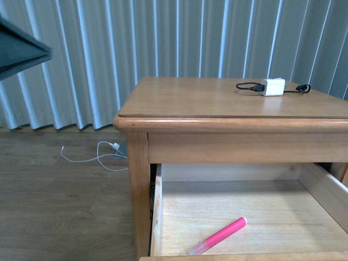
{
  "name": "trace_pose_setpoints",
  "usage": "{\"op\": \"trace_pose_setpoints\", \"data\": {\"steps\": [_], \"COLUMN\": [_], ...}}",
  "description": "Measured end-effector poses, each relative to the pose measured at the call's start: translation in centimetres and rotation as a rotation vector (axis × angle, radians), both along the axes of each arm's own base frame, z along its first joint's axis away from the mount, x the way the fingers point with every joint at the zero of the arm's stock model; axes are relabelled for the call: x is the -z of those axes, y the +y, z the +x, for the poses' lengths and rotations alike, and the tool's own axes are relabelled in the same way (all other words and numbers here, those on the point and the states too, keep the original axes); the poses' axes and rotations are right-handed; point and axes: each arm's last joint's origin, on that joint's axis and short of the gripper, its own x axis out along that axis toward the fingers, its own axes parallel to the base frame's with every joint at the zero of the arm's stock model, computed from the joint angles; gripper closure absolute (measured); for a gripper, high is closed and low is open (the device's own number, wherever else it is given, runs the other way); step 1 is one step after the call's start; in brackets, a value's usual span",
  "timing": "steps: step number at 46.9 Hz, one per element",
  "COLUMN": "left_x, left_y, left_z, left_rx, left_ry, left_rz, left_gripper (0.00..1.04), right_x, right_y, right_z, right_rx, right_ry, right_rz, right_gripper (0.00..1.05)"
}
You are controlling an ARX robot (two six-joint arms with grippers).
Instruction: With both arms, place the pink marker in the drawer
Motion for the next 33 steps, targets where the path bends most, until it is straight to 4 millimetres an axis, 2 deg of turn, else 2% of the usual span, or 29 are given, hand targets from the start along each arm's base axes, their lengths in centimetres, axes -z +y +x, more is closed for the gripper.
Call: {"op": "trace_pose_setpoints", "data": {"steps": [13, 24, 25, 28, 33], "left_x": [2.6, 2.9, 2.9, 3.6, 5.0], "left_y": [3.8, 3.9, 3.9, 3.7, 3.2], "left_z": [-4.9, -5.1, -5.2, -5.7, -6.7], "left_rx": [-0.206, -0.215, -0.224, -0.276, -0.276], "left_ry": [0.023, 0.020, 0.009, -0.085, -0.099], "left_rz": [-0.104, -0.109, -0.104, -0.084, -0.078], "left_gripper": [0.06, 0.06, 0.08, 0.23, 0.41], "right_x": [0.0, 0.0, 0.0, 0.0, 0.0], "right_y": [0.0, 0.0, 0.0, 0.0, 0.0], "right_z": [0.0, 0.0, 0.0, 0.0, 0.0], "right_rx": [0.000, 0.000, 0.000, 0.000, 0.000], "right_ry": [0.000, 0.000, 0.000, 0.000, 0.000], "right_rz": [0.000, 0.000, 0.000, 0.000, 0.000], "right_gripper": [0.09, 0.09, 0.09, 0.09, 0.09]}}
